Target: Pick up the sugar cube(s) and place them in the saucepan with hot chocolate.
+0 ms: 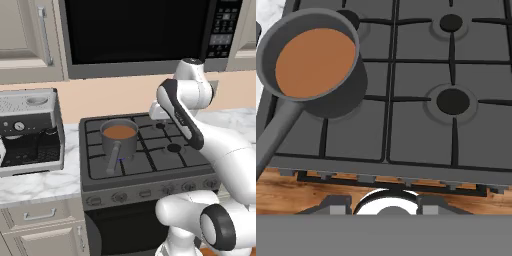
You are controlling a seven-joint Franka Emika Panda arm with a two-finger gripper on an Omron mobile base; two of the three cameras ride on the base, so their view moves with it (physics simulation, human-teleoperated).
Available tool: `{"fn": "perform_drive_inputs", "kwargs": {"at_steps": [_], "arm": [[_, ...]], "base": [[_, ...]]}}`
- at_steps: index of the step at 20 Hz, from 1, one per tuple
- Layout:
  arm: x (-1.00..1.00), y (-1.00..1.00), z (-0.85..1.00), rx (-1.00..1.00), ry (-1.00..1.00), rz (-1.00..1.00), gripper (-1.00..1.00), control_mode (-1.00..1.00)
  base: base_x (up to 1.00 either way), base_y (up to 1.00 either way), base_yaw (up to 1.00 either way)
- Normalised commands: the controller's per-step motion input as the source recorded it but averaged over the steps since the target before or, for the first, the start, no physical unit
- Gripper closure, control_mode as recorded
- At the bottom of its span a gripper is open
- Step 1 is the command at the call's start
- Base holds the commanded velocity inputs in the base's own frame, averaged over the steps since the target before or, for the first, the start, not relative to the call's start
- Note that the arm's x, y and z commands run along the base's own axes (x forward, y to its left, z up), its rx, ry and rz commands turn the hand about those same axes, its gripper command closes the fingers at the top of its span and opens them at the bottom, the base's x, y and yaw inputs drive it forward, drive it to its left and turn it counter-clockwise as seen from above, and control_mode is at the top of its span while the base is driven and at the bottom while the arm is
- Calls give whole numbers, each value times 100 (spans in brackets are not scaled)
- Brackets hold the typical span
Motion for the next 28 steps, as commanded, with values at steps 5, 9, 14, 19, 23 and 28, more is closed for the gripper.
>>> {"fn": "perform_drive_inputs", "kwargs": {"at_steps": [5, 9, 14, 19, 23, 28], "arm": [[-3, -64, -6, 3, 0, 0, -100, -100], [0, -83, -22, -2, 1, -10, -100, -100], [0, -94, -17, 0, 0, -8, -100, -100], [0, -98, -21, 0, 0, -7, -100, -100], [0, -87, -41, -3, 5, -15, -100, -100], [-1, -38, -20, 0, 3, -16, -100, -100]], "base": [[0, 0, 0], [0, 0, 0], [0, 0, 0], [0, 0, 0], [0, 0, 0], [0, 0, 0]]}}
